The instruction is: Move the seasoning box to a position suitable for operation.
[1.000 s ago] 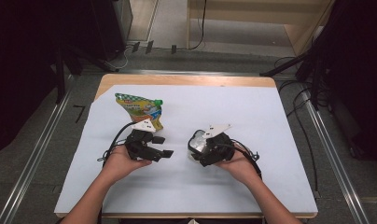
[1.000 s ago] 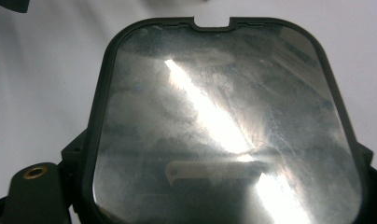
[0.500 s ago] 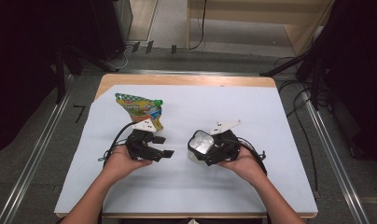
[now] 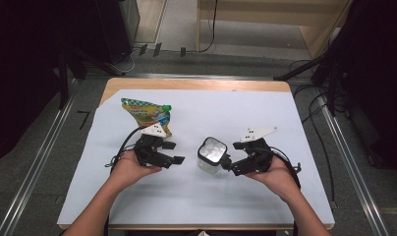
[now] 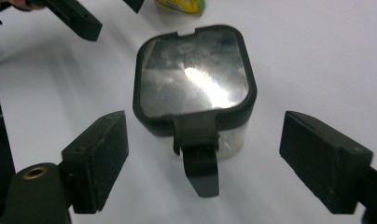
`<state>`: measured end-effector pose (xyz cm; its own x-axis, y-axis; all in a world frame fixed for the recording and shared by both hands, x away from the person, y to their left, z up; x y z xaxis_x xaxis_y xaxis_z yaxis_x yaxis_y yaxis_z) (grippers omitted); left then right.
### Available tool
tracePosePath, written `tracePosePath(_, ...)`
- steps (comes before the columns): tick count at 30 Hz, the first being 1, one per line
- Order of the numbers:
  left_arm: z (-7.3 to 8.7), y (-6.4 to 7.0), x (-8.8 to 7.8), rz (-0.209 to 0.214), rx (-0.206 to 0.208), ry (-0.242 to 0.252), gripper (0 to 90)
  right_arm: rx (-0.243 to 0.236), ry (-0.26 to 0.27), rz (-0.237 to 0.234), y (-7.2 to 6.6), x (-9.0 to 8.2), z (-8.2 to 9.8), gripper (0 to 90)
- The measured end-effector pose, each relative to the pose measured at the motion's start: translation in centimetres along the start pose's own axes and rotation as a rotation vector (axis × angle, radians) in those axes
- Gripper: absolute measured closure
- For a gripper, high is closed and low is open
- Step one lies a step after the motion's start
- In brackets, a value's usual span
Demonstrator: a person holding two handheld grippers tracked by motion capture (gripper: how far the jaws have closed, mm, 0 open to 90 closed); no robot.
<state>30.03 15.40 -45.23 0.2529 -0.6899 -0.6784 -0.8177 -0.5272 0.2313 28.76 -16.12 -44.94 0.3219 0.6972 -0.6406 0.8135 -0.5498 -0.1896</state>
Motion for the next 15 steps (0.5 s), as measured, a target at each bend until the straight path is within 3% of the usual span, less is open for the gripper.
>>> tracePosePath(8, -1.6, 0.6, 0.4, 0.028, 0.062, -0.014, 31.2, -0.021, -0.014, 0.028, -0.6, -1.1, 1.4, 36.1)
tracePosePath(15, -3.6, 1.2, 1.5, 0.087, 0.097, -0.014, 31.1, -0.032, -0.019, 0.02, -0.8, -1.7, 2.3, 59.1)
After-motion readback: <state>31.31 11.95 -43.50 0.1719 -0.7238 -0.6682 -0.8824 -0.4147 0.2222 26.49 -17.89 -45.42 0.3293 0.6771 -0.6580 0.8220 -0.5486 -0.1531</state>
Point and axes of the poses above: each handheld gripper's, and its own axes: x roughly forward along the jaws, z roughly out of its underside, y roughly to its right, the point moved 1 cm from there along x, roughly forward along the jaws
